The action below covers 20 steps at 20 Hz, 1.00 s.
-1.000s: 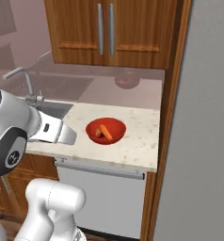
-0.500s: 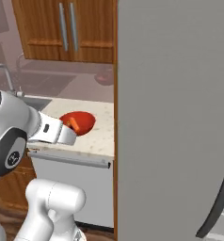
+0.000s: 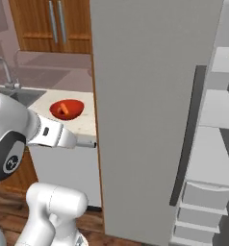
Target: Take the carrot, peach, and bell pepper from the freezer and place them in the bowl on the counter.
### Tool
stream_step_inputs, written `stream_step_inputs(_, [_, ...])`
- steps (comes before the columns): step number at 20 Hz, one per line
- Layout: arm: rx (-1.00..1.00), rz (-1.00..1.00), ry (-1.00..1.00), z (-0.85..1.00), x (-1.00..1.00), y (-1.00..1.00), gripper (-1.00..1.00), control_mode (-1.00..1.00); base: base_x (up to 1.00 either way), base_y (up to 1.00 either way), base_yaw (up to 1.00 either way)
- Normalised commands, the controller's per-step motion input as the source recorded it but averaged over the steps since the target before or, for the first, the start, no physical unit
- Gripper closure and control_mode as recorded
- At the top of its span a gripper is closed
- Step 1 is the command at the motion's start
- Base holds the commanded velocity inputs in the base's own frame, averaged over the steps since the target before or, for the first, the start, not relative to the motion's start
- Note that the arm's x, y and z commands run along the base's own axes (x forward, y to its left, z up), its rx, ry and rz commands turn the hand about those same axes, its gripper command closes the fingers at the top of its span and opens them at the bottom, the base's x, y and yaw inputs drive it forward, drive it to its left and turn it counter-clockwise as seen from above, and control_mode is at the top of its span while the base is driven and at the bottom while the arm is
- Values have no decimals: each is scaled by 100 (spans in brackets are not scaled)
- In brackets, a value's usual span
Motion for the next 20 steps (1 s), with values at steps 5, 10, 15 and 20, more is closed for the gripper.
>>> stream_step_inputs(5, [0, 0, 0, 0, 0, 0, -100, 100, 0, -65, 0])
stream_step_inputs(10, [0, 0, 0, 0, 0, 0, -100, 100, 0, -62, 1])
stream_step_inputs(15, [0, 0, 0, 0, 0, 0, -100, 100, 7, -41, 0])
stream_step_inputs(20, [0, 0, 0, 0, 0, 0, -100, 100, 13, -37, 0])
